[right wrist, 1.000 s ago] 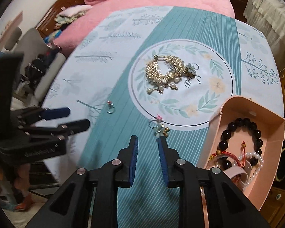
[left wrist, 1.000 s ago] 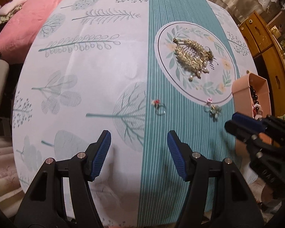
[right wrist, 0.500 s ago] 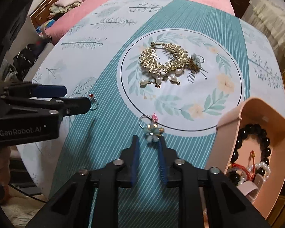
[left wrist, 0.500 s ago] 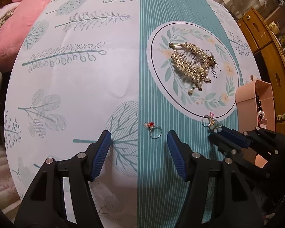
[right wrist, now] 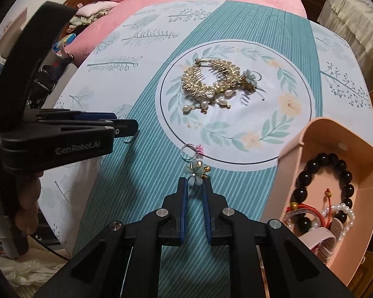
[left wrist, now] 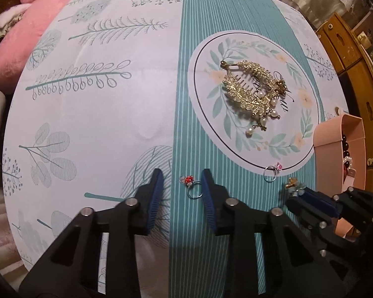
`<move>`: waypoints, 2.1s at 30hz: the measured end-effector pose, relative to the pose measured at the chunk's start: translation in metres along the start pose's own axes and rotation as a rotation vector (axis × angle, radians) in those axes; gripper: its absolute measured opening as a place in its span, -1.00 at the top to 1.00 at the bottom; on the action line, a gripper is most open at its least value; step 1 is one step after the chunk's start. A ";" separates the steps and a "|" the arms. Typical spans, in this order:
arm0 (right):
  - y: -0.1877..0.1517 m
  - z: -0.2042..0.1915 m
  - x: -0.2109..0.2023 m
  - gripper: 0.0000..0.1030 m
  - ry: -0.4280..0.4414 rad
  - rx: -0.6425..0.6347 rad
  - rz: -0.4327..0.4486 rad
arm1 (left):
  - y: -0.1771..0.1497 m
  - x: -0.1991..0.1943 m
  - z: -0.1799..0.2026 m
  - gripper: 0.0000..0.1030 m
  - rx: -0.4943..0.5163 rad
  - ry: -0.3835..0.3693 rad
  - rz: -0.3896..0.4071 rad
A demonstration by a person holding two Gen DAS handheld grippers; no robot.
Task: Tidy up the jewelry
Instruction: 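Grasp the red-stone ring with the left tool while the right tool grasps the blue flower earring, then carry the ring and earring into the pink box and open both tools, then withdraw both open tools from the box toward the gold leaf comb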
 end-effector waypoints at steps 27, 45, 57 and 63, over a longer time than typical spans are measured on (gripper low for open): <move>-0.051 0.091 -0.137 0.78 -0.015 0.265 0.224 | 0.002 -0.096 0.127 0.88 0.332 -0.178 0.107; -0.133 0.140 -0.146 0.78 -0.080 0.446 0.208 | -0.007 -0.069 0.241 0.88 0.566 -0.207 0.056; -0.125 0.142 -0.123 0.74 -0.080 0.451 0.145 | -0.007 -0.055 0.239 0.02 0.556 -0.170 0.015; -0.117 0.137 -0.118 0.73 -0.073 0.431 0.138 | -0.014 -0.060 0.223 0.02 0.534 -0.170 0.016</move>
Point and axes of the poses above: each gripper's, at about its wrist camera, not at the fingertips, and x roughly the way its jaws point, z to its right, y to its top, the point moved 6 cm from there along x, roughly the way its jaws point, and after that the axes turned 2 degrees about -y, right-handed, at the moved point
